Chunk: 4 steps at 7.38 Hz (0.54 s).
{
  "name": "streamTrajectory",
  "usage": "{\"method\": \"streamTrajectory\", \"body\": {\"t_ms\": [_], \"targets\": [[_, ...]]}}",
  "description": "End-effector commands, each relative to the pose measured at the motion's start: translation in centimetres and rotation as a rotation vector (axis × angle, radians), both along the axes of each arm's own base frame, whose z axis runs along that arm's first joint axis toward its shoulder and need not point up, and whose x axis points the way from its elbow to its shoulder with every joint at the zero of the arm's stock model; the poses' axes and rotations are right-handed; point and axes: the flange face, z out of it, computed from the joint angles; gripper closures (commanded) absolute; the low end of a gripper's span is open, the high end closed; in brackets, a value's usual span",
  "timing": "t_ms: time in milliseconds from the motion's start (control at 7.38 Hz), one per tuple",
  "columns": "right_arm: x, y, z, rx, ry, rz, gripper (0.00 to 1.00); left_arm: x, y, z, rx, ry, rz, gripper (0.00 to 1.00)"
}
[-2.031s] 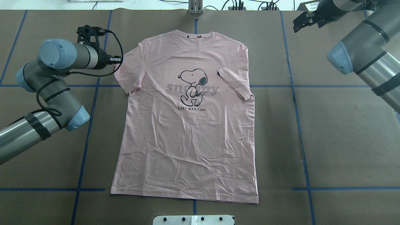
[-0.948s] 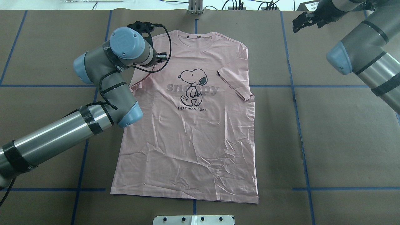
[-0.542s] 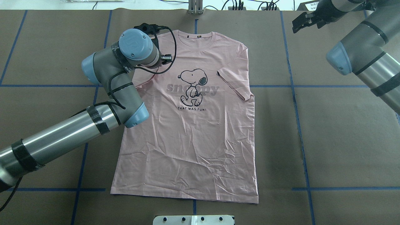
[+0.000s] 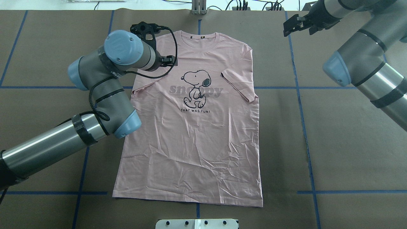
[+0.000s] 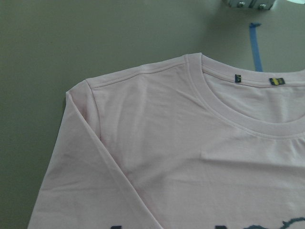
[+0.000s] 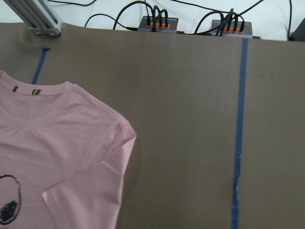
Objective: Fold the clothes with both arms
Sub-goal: 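Move both grippers down the shirt sides to the hem corners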
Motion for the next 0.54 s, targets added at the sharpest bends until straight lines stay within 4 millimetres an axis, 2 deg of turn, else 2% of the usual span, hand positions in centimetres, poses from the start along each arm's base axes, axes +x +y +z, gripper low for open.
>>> {"method": "streamTrajectory", "body": {"t_ms": [0,135,271,406], "targets": [[-7.1,10.9,-4.0,-0.071,-0.097,0.081,0.0,-6.1,6.1,0.0,0.052,0.087,0.05,0.0],[-9.4,17.5,-4.5,-0.097,-0.135,0.106,0.0,-7.4,9.3,0.2,0.059,0.112,0.083,0.0],[-11.7,24.4,-4.4,-0.133,-0.16,0.131,0.0,-7.9,12.5,1.2,0.052,0.119,0.112,0.0],[-15.0,30.4,-3.7,-0.16,-0.166,0.16,0.02,-9.5,14.4,2.6,0.03,0.123,0.115,0.0]]}}
